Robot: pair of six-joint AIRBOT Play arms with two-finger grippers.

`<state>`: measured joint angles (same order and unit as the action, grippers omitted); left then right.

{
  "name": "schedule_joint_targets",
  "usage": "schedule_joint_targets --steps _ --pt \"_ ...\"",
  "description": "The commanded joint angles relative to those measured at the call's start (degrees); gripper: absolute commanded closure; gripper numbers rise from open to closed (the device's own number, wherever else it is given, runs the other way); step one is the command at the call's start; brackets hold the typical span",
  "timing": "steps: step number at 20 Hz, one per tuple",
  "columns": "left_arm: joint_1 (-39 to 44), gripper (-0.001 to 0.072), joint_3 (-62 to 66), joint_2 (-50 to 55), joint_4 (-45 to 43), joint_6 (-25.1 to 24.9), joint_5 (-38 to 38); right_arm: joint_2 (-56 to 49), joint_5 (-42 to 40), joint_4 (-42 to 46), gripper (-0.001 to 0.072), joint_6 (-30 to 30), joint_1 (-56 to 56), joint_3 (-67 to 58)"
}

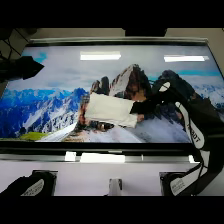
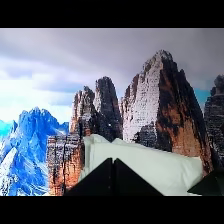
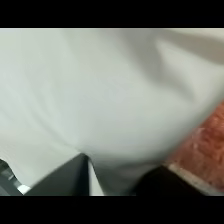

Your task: Fold the shirts.

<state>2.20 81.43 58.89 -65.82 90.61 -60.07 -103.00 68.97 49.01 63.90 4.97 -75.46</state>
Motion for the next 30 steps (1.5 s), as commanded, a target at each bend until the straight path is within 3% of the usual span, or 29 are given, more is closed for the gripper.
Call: schedule_joint_targets --steps 1,2,5,9,14,19,22,30 --pt "0.0 0.0679 0.0 0.0 0.0 0.0 0.0 -0.7 -1.7 -8.8 0.0692 -3.8 0.1 -1.0" --pt "0.0 0.0679 0.0 0.0 0.0 0.0 0.0 0.4 -0.8 -10.5 0.0693 -7.7 -0.7 -2.3" --pt "0.0 0.0678 0.0 0.0 0.0 -0.3 0.5 6.1 4.0 -7.9 0.0693 -8.9 -6.6 -9.3" --pt "0.0 0.0678 0.0 0.0 0.0 -1.3 3.5 14.8 13.5 3.0 0.0693 -4.3 -22.0 -17.0" --pt "0.0 0.0678 0.0 0.0 0.0 -1.5 4.1 22.2 21.1 3.9 0.0692 -4.1 -43.0 -17.5" --pt "0.0 0.0678 0.0 0.0 0.0 -1.5 4.1 26.0 22.3 3.9 0.0693 -1.7 -59.4 -17.5" --pt "0.0 0.0679 0.0 0.0 0.0 -1.5 5.0 27.8 25.2 6.4 0.0693 -1.7 -64.7 -17.5" --pt "0.0 0.0679 0.0 0.0 0.0 -1.4 7.1 30.2 29.1 26.1 0.0692 0.7 -65.8 -8.7"
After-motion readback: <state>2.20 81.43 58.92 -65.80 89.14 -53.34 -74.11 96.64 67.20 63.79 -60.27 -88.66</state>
